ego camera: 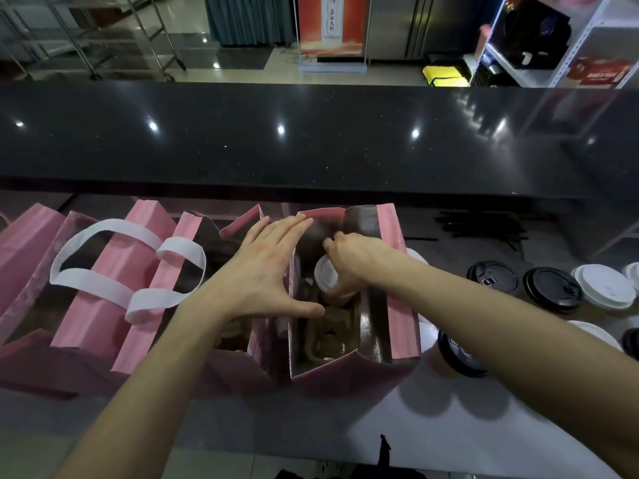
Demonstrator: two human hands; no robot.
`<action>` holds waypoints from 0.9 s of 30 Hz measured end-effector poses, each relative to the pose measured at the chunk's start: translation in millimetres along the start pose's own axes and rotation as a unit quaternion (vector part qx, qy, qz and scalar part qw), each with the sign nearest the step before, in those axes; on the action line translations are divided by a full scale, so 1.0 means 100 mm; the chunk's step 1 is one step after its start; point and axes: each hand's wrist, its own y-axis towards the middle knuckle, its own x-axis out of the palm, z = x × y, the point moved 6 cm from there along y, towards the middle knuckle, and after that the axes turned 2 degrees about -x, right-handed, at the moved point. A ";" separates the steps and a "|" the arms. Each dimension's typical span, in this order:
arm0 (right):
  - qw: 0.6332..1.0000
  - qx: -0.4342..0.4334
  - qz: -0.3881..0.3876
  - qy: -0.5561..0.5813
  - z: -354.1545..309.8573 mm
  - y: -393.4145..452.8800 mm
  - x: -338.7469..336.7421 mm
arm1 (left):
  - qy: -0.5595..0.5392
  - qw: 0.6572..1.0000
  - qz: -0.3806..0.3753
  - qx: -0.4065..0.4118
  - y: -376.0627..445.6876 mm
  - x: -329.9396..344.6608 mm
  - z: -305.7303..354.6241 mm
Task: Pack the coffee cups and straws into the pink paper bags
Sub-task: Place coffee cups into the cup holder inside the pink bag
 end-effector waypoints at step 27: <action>0.977 0.160 -0.019 0.142 1.22 -2.25 0.34 | 0.005 0.996 0.087 -0.010 0.26 -0.02 1.23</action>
